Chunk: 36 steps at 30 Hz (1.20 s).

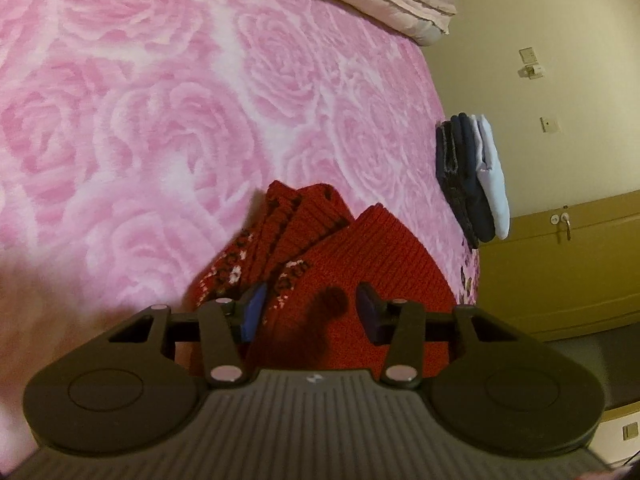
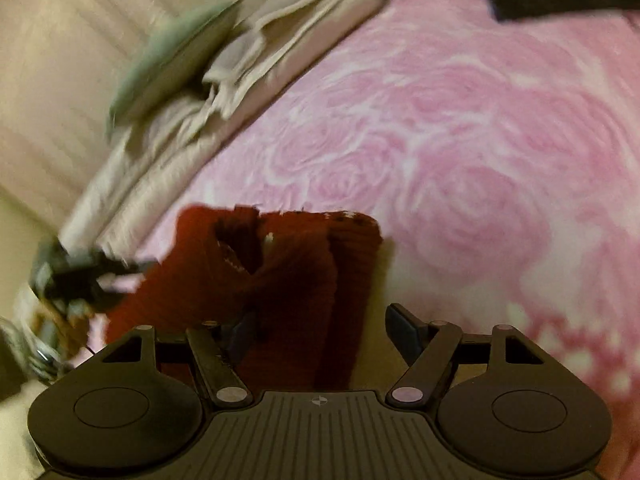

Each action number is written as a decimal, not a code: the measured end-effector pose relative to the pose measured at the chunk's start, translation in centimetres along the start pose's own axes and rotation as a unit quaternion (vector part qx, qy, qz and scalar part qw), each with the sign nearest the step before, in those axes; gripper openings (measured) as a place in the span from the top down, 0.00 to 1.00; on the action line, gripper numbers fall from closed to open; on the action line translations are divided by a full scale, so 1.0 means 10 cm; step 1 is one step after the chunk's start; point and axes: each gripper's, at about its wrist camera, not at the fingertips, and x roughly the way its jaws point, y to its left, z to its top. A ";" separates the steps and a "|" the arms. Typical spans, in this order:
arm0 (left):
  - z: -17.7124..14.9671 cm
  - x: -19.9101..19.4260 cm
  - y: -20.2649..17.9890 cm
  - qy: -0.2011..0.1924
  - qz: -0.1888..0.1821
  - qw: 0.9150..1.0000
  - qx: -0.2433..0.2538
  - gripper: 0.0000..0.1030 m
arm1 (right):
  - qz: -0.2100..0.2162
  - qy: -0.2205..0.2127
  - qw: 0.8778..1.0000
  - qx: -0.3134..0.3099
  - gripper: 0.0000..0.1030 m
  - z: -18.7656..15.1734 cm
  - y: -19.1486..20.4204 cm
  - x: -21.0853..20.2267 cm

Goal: Fold clothes
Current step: 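Lift the gripped end and fold it over the sweater with both grippers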

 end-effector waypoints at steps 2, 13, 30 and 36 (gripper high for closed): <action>0.01 0.02 -0.04 -0.002 -0.002 1.000 0.019 0.90 | 0.007 -0.014 1.000 0.003 0.91 0.04 0.01 0.04; 0.06 -0.15 -0.16 -0.083 0.014 0.993 0.086 0.92 | 0.017 -0.041 0.987 0.154 0.91 0.28 -0.28 0.12; 0.38 0.24 -0.36 -0.011 0.002 0.992 0.123 0.83 | 0.007 -0.039 0.999 0.026 0.61 0.36 -0.09 0.18; 0.39 0.19 -0.42 -0.075 0.008 0.988 0.138 1.00 | 0.071 -0.042 0.981 0.178 0.90 0.43 -0.47 0.19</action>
